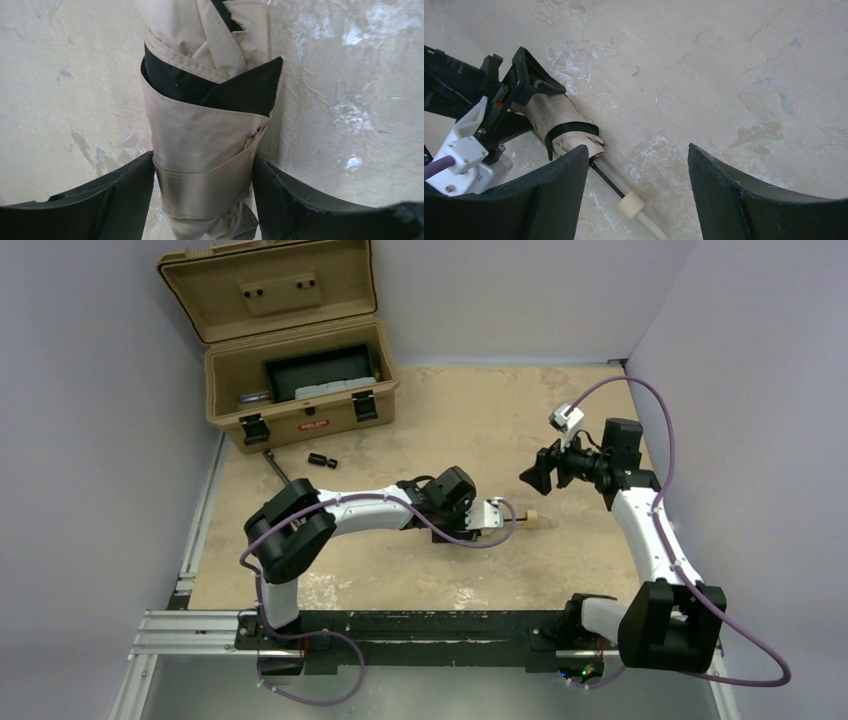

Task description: Put away the umbrella

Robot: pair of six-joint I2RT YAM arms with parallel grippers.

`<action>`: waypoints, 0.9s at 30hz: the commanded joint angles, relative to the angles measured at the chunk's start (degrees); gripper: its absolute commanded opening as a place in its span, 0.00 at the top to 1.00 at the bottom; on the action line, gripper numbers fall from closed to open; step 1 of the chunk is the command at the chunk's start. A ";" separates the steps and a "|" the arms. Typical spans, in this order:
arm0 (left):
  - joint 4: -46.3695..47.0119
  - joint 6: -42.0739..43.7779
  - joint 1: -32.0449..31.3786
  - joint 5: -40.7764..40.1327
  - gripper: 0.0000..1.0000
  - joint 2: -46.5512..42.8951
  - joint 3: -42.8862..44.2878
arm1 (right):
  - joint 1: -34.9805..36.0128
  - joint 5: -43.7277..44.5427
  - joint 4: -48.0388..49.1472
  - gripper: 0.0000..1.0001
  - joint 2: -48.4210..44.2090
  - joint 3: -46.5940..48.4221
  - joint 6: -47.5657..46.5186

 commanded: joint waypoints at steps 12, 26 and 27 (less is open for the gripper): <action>-1.54 -16.67 -0.79 -6.12 0.72 1.82 1.57 | -0.76 7.54 -8.09 0.34 3.83 8.18 -5.10; -3.20 -43.06 -0.79 -1.65 0.91 3.68 1.70 | -4.58 22.01 -8.33 0.83 25.18 11.67 -0.36; -2.97 -43.48 -0.80 -1.50 0.91 3.79 1.61 | -4.50 23.65 -7.53 0.84 26.23 12.20 0.16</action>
